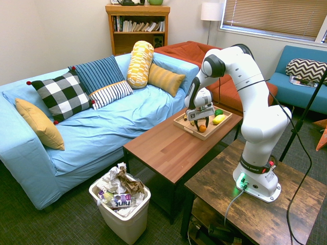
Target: Put the tangerine in the tray
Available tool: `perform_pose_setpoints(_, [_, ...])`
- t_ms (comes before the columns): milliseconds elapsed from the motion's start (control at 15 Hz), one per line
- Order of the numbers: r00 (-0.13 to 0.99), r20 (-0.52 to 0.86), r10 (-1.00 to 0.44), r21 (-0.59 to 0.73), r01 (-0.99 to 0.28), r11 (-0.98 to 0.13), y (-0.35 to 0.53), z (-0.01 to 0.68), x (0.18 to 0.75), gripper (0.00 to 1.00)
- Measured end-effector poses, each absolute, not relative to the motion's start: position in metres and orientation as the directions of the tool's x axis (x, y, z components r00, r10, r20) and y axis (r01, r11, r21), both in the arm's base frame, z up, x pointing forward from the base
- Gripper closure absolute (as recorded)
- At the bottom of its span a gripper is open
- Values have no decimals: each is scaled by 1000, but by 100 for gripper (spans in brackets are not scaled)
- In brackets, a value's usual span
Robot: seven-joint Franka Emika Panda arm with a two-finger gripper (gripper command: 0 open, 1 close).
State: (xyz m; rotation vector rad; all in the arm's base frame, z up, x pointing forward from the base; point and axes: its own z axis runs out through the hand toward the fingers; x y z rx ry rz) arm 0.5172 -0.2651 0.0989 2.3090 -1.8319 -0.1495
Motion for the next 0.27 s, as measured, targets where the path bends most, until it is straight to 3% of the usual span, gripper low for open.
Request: perform_pose_setpoints(267, [225,62,-972,158,-964,-213,-274,136,523,0])
